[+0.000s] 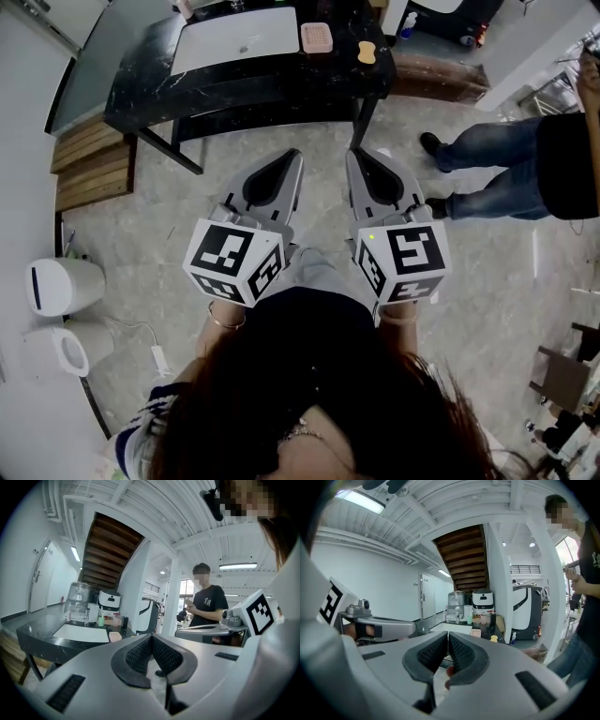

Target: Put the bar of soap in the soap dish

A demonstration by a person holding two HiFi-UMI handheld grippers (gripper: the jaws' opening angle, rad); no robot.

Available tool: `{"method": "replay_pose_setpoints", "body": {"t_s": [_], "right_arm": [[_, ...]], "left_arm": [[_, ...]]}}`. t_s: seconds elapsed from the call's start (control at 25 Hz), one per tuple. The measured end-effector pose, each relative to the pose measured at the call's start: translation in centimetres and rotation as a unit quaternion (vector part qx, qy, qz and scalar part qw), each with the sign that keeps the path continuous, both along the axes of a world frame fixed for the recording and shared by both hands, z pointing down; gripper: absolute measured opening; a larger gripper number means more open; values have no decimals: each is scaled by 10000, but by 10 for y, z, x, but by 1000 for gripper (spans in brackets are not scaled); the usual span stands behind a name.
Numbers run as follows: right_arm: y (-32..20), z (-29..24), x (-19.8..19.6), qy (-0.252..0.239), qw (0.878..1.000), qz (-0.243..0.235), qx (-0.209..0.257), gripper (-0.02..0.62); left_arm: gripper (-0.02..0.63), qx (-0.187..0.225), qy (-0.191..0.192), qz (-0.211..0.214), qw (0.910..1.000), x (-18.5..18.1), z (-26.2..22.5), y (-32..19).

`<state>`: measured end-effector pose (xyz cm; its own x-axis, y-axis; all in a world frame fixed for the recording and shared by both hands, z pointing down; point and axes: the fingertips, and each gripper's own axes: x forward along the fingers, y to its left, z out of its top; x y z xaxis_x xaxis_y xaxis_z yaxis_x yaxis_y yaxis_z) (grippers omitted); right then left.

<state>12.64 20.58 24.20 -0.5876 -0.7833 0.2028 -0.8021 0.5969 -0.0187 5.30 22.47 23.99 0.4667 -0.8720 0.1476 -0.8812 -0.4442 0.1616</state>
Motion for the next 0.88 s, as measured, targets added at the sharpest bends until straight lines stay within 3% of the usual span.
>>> {"method": "replay_pose_setpoints", "body": {"t_s": [0.44, 0.88], "right_arm": [[-84, 23, -9, -32, 9995, 10, -329, 8], [-193, 28, -22, 92, 9970, 664, -386, 9]], "left_arm": [[-5, -172, 75, -357, 9992, -27, 15, -76], [-5, -142, 108, 127, 9998, -58, 18, -200]]}}
